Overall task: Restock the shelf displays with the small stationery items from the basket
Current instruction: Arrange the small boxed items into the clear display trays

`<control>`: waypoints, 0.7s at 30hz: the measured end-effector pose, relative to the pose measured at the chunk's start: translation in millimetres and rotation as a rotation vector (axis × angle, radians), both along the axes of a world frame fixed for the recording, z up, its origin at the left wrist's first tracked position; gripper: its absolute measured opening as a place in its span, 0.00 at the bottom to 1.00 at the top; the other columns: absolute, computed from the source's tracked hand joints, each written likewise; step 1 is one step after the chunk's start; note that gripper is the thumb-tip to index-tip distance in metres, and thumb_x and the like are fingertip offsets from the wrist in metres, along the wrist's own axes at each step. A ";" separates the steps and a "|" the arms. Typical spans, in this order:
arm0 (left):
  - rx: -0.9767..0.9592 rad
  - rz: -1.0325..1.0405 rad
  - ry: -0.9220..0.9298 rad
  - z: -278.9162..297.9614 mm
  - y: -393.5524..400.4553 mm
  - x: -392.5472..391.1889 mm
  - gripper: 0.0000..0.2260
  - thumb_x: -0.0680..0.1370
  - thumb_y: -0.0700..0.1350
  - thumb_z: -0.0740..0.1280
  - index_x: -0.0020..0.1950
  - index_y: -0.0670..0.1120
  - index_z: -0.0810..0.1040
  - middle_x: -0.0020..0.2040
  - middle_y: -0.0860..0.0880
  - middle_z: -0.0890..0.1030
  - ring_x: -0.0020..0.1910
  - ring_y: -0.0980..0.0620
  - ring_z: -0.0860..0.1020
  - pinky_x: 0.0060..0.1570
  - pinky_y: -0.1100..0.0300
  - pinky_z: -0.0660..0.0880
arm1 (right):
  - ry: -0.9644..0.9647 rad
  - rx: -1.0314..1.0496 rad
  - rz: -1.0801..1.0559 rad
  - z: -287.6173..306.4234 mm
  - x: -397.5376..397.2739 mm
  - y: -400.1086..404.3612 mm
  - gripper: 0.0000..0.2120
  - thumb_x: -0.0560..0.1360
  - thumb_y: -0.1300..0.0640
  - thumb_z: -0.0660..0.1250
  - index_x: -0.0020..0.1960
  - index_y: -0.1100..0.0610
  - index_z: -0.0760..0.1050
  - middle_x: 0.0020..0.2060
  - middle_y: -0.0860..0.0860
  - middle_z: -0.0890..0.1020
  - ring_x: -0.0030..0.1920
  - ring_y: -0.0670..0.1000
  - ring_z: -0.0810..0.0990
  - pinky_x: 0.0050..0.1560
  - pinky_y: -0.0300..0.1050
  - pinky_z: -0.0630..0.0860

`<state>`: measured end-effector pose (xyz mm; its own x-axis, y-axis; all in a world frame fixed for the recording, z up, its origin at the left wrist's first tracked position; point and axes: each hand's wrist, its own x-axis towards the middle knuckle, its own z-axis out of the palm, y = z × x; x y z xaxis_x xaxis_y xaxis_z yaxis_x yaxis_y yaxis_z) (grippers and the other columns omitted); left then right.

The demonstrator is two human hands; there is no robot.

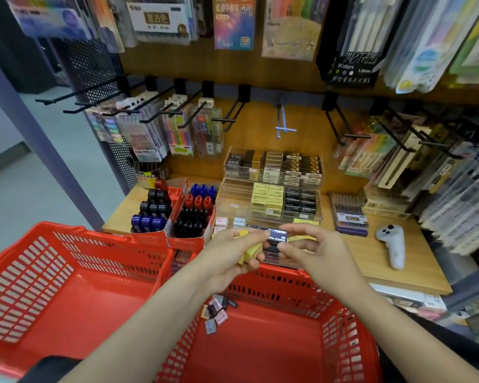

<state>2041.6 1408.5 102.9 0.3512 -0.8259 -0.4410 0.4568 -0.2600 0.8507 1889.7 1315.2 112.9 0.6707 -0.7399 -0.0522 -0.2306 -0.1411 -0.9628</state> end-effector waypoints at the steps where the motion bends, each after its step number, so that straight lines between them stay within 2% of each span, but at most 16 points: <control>1: 0.005 0.003 0.018 -0.4 -2.1 1.0 0.08 0.76 0.43 0.73 0.50 0.40 0.81 0.35 0.48 0.81 0.29 0.56 0.76 0.24 0.68 0.71 | -0.007 -0.022 -0.016 -1.6 1.7 -0.5 0.13 0.72 0.62 0.75 0.52 0.48 0.81 0.40 0.51 0.86 0.40 0.47 0.86 0.40 0.36 0.81; 4: 0.019 -0.003 0.048 -4.7 -6.8 4.5 0.08 0.76 0.43 0.73 0.49 0.40 0.80 0.33 0.48 0.81 0.27 0.56 0.76 0.23 0.68 0.71 | -0.002 -0.121 -0.064 -8.3 5.2 -3.5 0.12 0.72 0.60 0.75 0.53 0.48 0.82 0.41 0.48 0.84 0.37 0.41 0.84 0.33 0.30 0.74; 6: 0.033 0.002 0.038 -9.4 -10.7 10.5 0.08 0.75 0.44 0.74 0.49 0.40 0.81 0.36 0.47 0.82 0.28 0.55 0.77 0.24 0.67 0.71 | 0.042 -0.219 -0.053 -12.4 9.8 -9.8 0.11 0.72 0.58 0.76 0.51 0.47 0.82 0.41 0.46 0.83 0.38 0.38 0.82 0.34 0.28 0.74; 8: 0.066 0.027 -0.014 -15.2 -16.5 24.4 0.09 0.74 0.44 0.75 0.49 0.41 0.82 0.38 0.47 0.83 0.30 0.55 0.79 0.27 0.66 0.74 | 0.134 -0.317 -0.053 -16.7 19.4 -21.8 0.10 0.71 0.55 0.76 0.51 0.47 0.82 0.42 0.42 0.81 0.40 0.37 0.81 0.36 0.26 0.74; 10: 0.111 0.091 -0.075 -26.0 -22.4 45.6 0.11 0.74 0.44 0.75 0.52 0.41 0.81 0.42 0.44 0.83 0.33 0.53 0.79 0.32 0.62 0.78 | 0.278 -0.353 -0.074 -25.9 34.7 -36.5 0.11 0.72 0.54 0.76 0.53 0.47 0.82 0.40 0.40 0.81 0.38 0.36 0.80 0.34 0.23 0.71; 12: 0.180 0.131 -0.131 -41.1 -23.6 66.6 0.10 0.75 0.44 0.74 0.53 0.42 0.80 0.41 0.44 0.83 0.33 0.53 0.78 0.34 0.62 0.79 | 0.427 -0.374 -0.054 -42.0 53.7 -46.9 0.12 0.72 0.54 0.75 0.55 0.51 0.82 0.40 0.42 0.80 0.37 0.36 0.79 0.31 0.23 0.69; 14: 0.261 0.142 -0.137 -59.2 -20.8 82.3 0.08 0.75 0.44 0.74 0.50 0.43 0.80 0.38 0.47 0.83 0.33 0.53 0.78 0.32 0.63 0.77 | 0.537 -0.407 0.002 -64.5 73.4 -51.6 0.13 0.73 0.55 0.75 0.56 0.54 0.82 0.43 0.47 0.82 0.40 0.42 0.80 0.37 0.25 0.72; 17: 0.314 0.168 -0.072 -79.3 -18.2 94.8 0.08 0.75 0.42 0.74 0.52 0.42 0.80 0.38 0.47 0.83 0.33 0.53 0.78 0.30 0.63 0.76 | 0.703 -0.451 0.049 -94.7 99.9 -51.6 0.10 0.73 0.60 0.73 0.55 0.58 0.83 0.49 0.55 0.84 0.49 0.53 0.83 0.51 0.42 0.79; 19: 0.306 0.165 -0.060 -84.9 -20.1 98.5 0.07 0.76 0.42 0.73 0.52 0.42 0.81 0.35 0.48 0.84 0.31 0.53 0.79 0.31 0.63 0.77 | 0.761 -0.452 0.040 -107.2 112.2 -53.4 0.08 0.73 0.64 0.70 0.52 0.59 0.83 0.48 0.57 0.85 0.50 0.56 0.83 0.50 0.46 0.81; 21: 0.298 0.149 -0.076 -86.7 -21.7 98.8 0.06 0.75 0.41 0.73 0.50 0.43 0.80 0.34 0.48 0.83 0.30 0.53 0.79 0.32 0.62 0.77 | 0.773 -0.438 0.023 -114.5 119.4 -57.0 0.09 0.73 0.65 0.68 0.48 0.57 0.85 0.47 0.57 0.85 0.48 0.57 0.84 0.46 0.43 0.80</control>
<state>2140.4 1386.8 16.2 0.4994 -0.6018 -0.6232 0.4470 -0.4372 0.7804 2009.1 1258.2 -1.6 0.5801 -0.7866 -0.2117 -0.7863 -0.4728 -0.3979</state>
